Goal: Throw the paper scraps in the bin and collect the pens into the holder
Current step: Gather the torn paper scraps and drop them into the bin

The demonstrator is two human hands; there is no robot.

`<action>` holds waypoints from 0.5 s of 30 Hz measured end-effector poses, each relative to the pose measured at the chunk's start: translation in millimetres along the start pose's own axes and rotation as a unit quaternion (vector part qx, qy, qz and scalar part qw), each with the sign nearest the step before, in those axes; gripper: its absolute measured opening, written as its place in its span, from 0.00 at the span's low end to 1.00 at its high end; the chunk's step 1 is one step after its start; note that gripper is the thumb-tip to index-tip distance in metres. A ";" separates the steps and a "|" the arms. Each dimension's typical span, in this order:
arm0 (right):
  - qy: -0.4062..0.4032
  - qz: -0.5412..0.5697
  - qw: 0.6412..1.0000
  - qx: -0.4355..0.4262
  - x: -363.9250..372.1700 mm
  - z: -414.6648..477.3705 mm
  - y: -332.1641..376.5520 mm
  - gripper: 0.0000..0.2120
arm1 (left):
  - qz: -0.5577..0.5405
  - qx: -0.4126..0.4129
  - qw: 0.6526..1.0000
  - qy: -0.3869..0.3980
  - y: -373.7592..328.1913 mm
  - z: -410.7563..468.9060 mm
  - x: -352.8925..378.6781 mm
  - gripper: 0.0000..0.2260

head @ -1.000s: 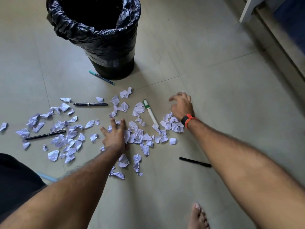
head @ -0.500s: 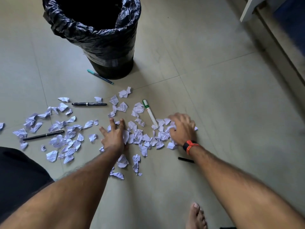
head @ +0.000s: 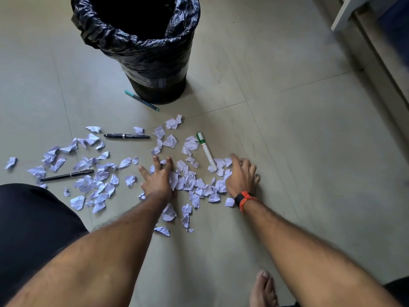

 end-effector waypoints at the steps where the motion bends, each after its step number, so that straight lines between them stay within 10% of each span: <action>1: 0.017 0.002 0.999 -0.031 -1.5 11.4 4.1 0.35 | 0.000 -0.001 1.000 -0.001 0.0 0.2 0.0 0.38; 6: 0.136 0.019 0.985 -0.105 3.9 18.4 11.3 0.34 | 0.003 -0.008 1.000 -0.003 0.8 1.0 2.0 0.37; 15: -0.006 0.089 0.995 0.039 1.4 -28.2 -3.3 0.29 | -0.009 -0.004 1.000 -0.009 -0.6 -1.8 -2.2 0.37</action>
Point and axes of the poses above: each hand's wrist, its own z-axis towards the middle knuckle, its own x-axis out of the palm, y = z × x, the point moved 3 cm from there along z, towards the middle knuckle, and after that the axes turned 6 degrees about -y, right-handed, at the moved point
